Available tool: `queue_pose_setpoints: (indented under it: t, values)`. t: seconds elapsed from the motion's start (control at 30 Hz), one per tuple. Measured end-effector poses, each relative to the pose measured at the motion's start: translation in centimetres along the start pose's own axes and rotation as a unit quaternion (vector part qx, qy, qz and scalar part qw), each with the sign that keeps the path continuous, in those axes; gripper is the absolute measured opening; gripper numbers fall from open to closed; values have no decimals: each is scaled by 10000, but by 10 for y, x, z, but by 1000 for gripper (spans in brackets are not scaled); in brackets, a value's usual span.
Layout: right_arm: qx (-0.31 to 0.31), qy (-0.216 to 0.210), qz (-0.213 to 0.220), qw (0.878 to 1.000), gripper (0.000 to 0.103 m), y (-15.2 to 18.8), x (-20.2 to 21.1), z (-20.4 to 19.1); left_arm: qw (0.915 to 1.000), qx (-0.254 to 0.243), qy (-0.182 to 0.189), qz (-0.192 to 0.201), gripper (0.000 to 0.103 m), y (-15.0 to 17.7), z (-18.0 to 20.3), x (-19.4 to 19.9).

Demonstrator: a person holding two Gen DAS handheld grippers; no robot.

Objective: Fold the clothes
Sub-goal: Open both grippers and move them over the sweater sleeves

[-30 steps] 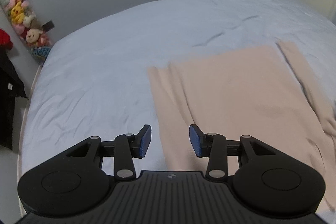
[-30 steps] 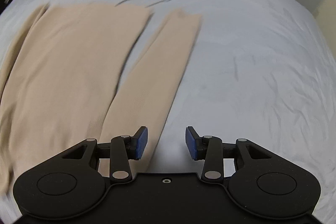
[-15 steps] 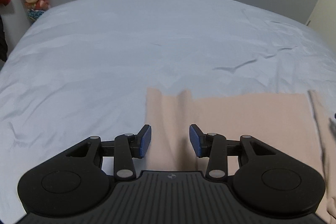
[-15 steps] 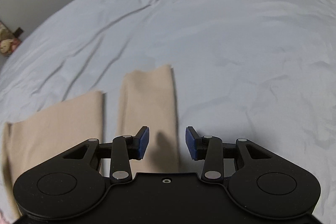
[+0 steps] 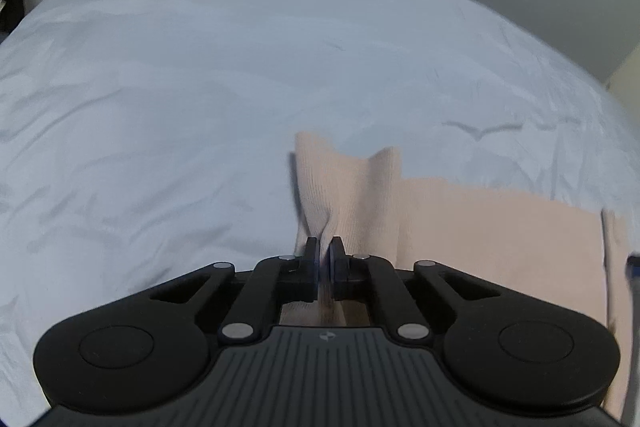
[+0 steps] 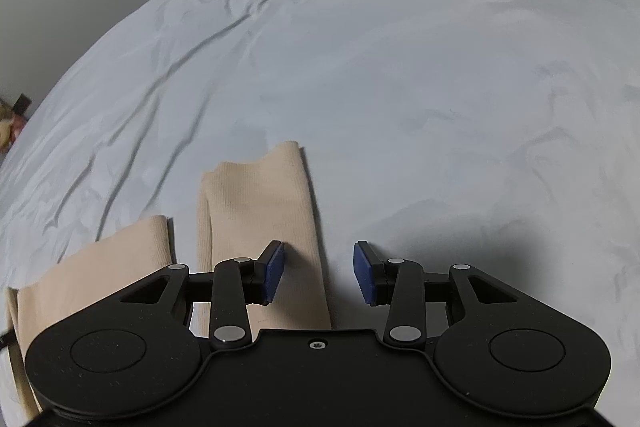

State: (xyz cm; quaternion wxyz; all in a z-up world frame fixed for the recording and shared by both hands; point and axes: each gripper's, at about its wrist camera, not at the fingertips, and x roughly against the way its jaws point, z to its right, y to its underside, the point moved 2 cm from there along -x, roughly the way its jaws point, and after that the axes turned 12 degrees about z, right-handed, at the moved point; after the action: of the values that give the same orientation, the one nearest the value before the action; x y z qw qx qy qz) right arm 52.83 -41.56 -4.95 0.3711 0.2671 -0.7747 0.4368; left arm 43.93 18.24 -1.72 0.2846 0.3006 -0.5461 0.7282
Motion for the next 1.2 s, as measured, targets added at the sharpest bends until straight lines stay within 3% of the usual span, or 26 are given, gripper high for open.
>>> queue_pose_setpoints:
  t: [0.07,0.2,0.47,0.63,0.73,0.87,0.97,1.1,1.2]
  values:
    - [-219,-246,-36,9995,14,6,0,-1,9999,52,-101,105,2,-4,-9,9]
    - [179,-105,23,9998,4,13,2,-13,9991,-36,-366,231,1,-15,-27,32]
    - [627,820,587,9929,2,-2,35,-8,9930,-190,-1088,406,1,-30,-77,85]
    - [819,1144,625,9881,2,4,46,4,9868,-188,-1572,345,2,-21,-102,100]
    - [923,1443,665,9830,2,9,45,6,9867,37,-1577,388,2,-17,-112,100]
    - [805,1205,712,9869,9,12,44,9,9927,167,-1066,534,9,-18,-106,93]
    - [917,1426,744,9827,32,13,49,8,9881,287,-1418,515,13,-22,-107,86]
    - [1100,1481,864,9790,32,15,56,11,9865,519,-1354,760,19,-23,-111,85]
    - [1269,1475,877,9770,32,18,58,16,9817,497,-1602,908,19,-13,-128,89]
